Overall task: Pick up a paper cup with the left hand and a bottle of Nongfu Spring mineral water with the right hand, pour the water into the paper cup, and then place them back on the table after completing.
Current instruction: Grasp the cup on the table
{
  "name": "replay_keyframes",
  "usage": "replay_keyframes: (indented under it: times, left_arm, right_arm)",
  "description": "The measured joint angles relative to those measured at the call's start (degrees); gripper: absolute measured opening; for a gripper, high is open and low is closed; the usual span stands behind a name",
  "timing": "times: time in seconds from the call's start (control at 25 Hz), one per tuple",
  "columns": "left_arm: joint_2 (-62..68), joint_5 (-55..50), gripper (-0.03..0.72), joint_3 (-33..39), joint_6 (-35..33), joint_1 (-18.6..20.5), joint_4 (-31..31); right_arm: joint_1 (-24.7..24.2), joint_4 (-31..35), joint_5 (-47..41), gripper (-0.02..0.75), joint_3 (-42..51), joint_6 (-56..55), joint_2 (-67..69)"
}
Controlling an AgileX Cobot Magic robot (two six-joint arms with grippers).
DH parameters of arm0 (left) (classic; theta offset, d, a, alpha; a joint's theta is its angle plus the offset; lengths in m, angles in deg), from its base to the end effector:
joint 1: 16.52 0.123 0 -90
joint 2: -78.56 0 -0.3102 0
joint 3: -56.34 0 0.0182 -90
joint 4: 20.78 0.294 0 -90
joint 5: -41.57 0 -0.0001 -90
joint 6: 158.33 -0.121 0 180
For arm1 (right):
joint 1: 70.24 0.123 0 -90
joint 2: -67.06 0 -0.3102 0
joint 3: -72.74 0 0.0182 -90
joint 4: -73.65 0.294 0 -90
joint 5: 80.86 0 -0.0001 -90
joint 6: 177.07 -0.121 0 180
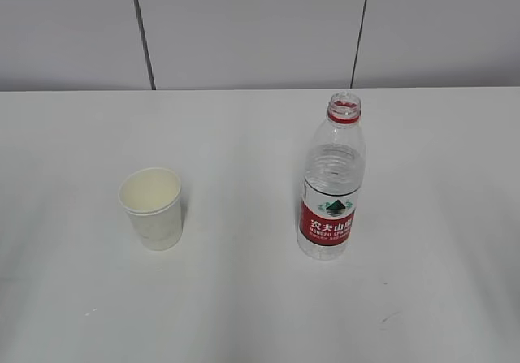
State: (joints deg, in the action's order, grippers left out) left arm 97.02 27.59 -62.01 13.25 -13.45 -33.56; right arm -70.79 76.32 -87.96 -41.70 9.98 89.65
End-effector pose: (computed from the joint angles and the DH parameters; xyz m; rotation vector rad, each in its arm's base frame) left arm 0.1130 -0.0004 0.2816 -0.0599 1.6355 -0.0561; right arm 0.1273 -0.0005 0.2587 -0.0602 1.6616 -0.0607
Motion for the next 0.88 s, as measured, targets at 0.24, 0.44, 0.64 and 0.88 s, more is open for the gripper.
replay_keyframes:
  times: [0.24,0.44,0.64,0.88]
  left_arm:
    - [6.2,5.7,0.501,0.1,0.0,0.0,1.1]
    - [11.9,10.3,0.501,0.1,0.0,0.0,4.1]
    - [19.1,14.7,0.486,0.1,0.0,0.0,6.1]
    - [22.5,16.8,0.480,0.1,0.0,-1.0,6.5]
  right_arm:
    - [0.0,0.1,2.6,0.586,0.0,0.0,5.0]
    - [0.0,0.2,5.2,0.586,0.0,0.0,9.9]
    - [0.0,0.2,8.9,0.586,0.0,0.0,14.5]
    - [0.0,0.2,11.6,0.586,0.0,0.0,18.2]
